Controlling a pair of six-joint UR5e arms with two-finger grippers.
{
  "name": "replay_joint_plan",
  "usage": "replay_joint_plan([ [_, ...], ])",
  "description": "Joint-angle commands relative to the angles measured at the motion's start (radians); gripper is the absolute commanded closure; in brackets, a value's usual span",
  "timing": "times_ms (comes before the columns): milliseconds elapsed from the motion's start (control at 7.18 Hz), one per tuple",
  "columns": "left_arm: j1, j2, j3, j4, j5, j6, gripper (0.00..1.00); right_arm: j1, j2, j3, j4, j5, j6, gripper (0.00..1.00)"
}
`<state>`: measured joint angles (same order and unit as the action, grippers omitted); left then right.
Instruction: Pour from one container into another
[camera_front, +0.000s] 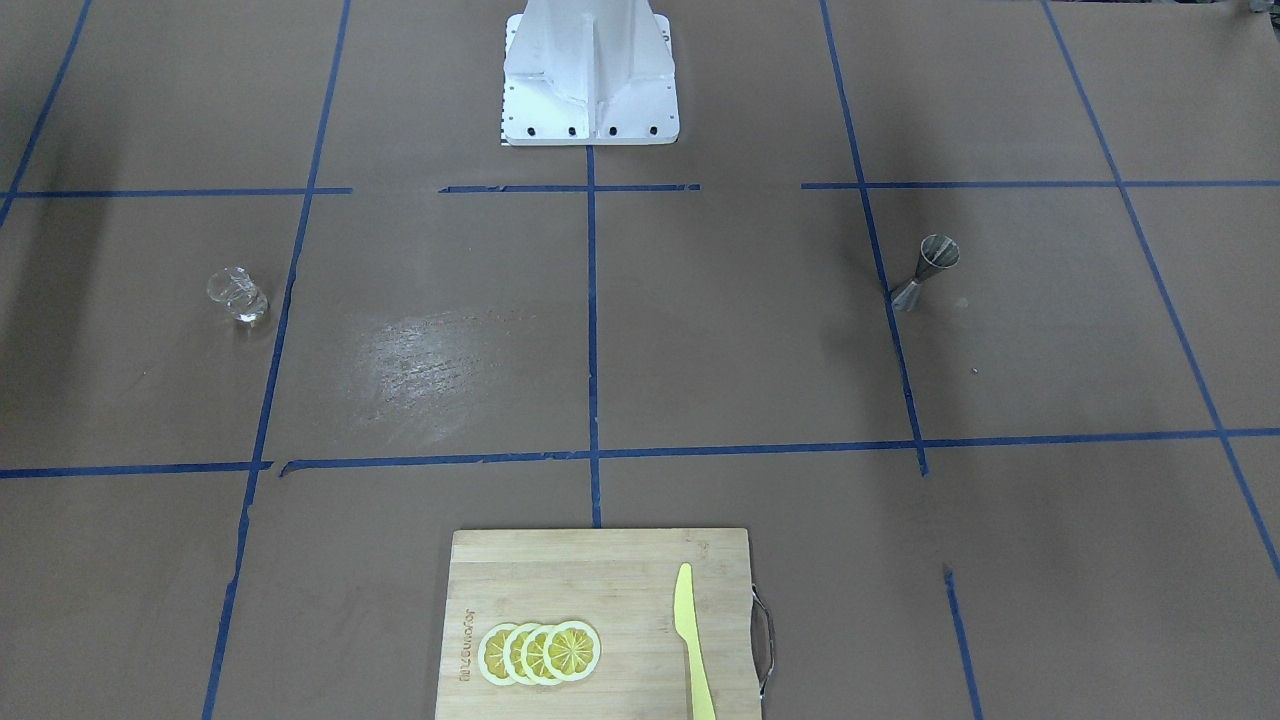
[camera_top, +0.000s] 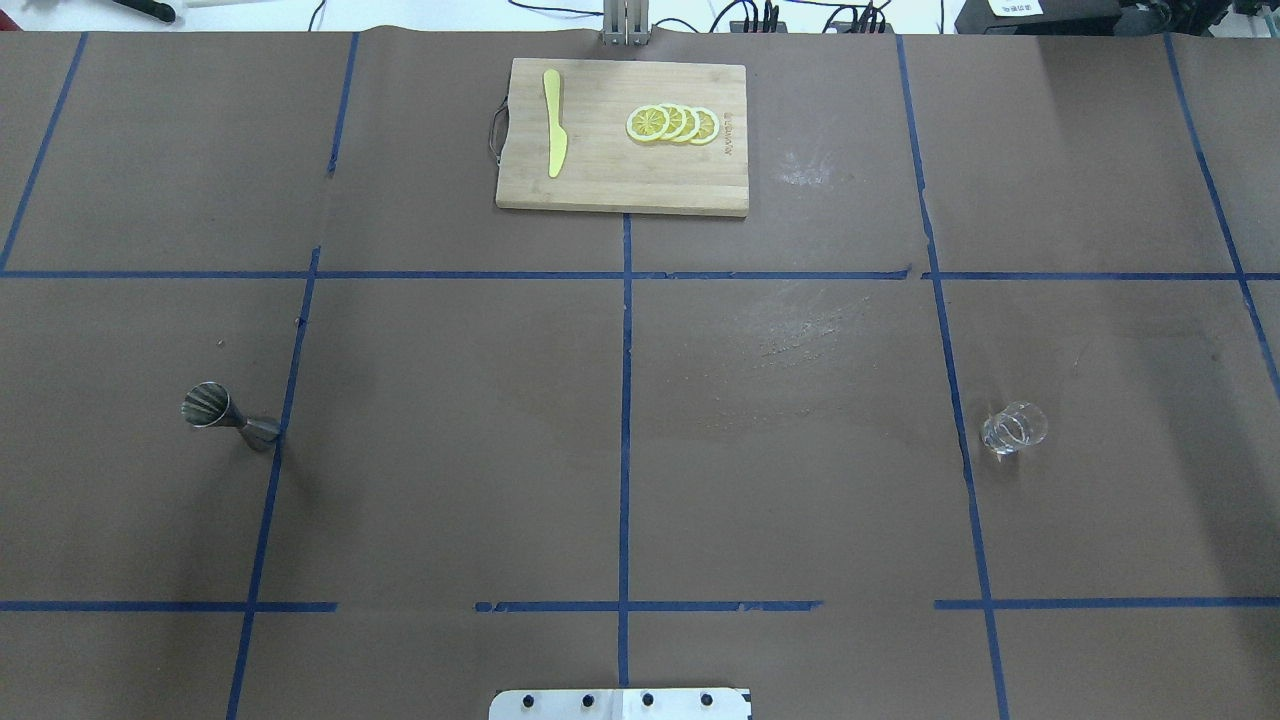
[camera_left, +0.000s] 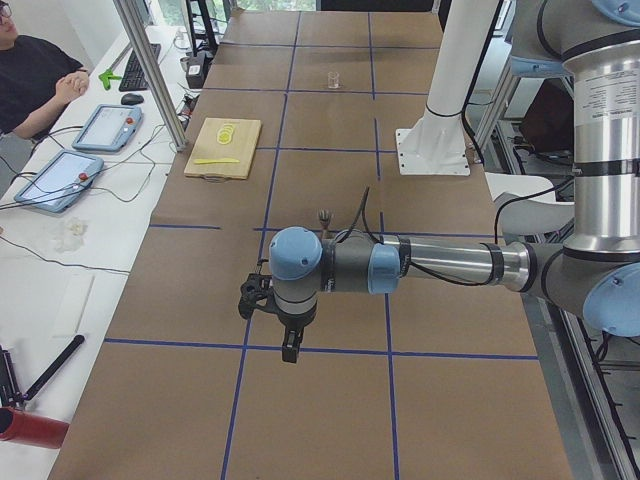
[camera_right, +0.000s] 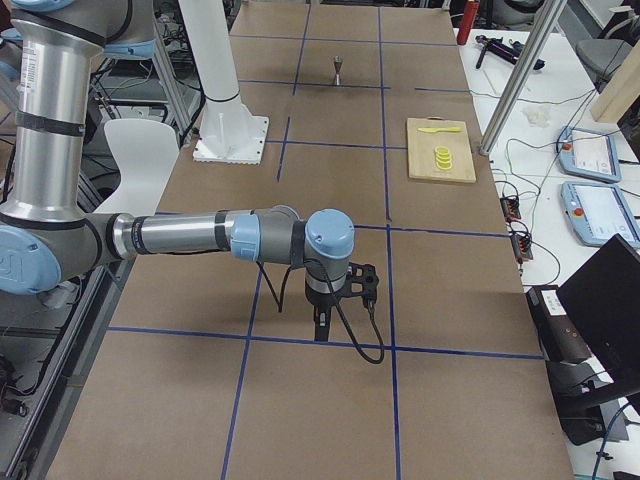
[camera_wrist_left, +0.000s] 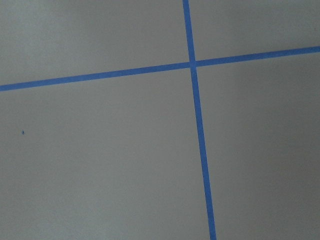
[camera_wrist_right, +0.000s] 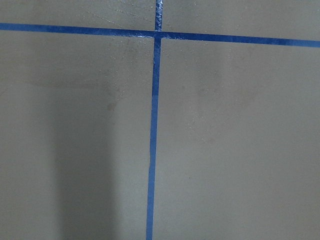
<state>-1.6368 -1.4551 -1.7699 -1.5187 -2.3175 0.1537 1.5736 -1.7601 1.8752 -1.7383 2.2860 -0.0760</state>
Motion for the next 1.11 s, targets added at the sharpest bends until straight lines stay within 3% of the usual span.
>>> replay_joint_plan([
  [0, 0.002, -0.010, 0.001, -0.006, 0.007, 0.003, 0.00, -0.013, 0.001, 0.001, 0.002, 0.001, -0.001, 0.00],
  [418, 0.005, -0.011, 0.001, -0.032, 0.006, 0.003, 0.00, -0.069, 0.022, -0.004, 0.002, -0.002, 0.008, 0.00],
  [975, 0.009, -0.022, 0.024, -0.300, 0.018, -0.008, 0.00, -0.069, 0.157, 0.024, 0.006, -0.010, 0.016, 0.00],
])
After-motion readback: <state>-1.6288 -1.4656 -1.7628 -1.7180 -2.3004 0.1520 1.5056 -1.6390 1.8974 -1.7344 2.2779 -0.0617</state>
